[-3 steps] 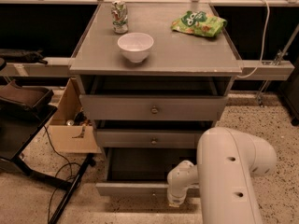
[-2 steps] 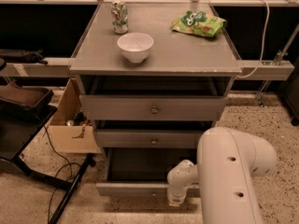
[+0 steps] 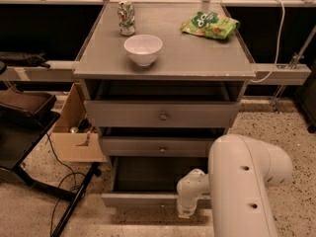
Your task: Open bottom drawer
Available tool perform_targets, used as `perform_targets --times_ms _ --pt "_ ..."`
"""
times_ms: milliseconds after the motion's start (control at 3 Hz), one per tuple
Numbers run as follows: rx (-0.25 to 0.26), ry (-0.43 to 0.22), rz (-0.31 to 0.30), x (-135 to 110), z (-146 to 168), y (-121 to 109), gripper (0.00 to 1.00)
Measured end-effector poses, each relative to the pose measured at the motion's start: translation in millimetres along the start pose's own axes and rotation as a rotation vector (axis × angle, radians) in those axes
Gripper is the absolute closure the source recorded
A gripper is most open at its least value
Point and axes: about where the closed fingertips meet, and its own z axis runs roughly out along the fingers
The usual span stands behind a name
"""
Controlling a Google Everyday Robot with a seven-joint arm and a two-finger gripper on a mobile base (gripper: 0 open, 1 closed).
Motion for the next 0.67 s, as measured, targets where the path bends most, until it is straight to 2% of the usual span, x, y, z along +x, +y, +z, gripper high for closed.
perform_targets --times_ms 333,667 --pt "0.0 0.0 0.0 0.0 0.0 0.0 0.54" --pt "0.0 0.0 0.0 0.0 0.1 0.1 0.29"
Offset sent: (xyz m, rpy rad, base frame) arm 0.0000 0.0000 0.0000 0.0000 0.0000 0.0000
